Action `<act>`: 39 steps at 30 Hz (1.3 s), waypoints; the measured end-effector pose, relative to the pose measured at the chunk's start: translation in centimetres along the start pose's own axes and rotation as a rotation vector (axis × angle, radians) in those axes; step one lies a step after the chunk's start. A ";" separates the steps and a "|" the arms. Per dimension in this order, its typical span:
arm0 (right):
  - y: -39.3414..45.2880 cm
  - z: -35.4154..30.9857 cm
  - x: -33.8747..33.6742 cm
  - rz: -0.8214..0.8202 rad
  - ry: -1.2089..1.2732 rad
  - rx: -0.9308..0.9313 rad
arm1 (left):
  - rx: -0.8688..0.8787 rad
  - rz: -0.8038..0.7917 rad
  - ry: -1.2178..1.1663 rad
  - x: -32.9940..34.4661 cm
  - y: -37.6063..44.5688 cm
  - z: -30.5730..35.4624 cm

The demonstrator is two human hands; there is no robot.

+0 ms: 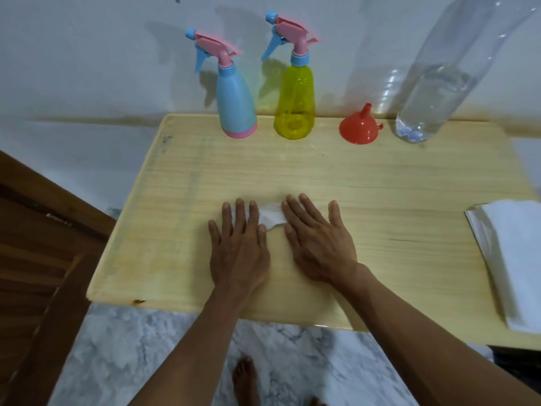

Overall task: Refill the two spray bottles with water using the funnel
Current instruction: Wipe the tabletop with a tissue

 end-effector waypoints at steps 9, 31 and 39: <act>-4.3 6.8 -2.2 -0.019 -0.018 0.070 | 0.071 0.025 -0.020 1.2 -1.5 8.5; -13.0 4.1 0.1 0.235 0.197 0.715 | 0.660 -0.068 0.089 1.1 -2.9 10.5; -10.0 -2.3 1.8 0.204 0.303 0.810 | 0.740 -0.049 0.091 0.7 -2.3 3.8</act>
Point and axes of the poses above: each hand's wrist, its own y-axis towards the middle knuckle, its own x-axis out of the palm, z = x × y, the point moved 8 cm from there along y, towards the middle knuckle, and after that the axes turned 5 degrees about y, right-handed, at the moved point
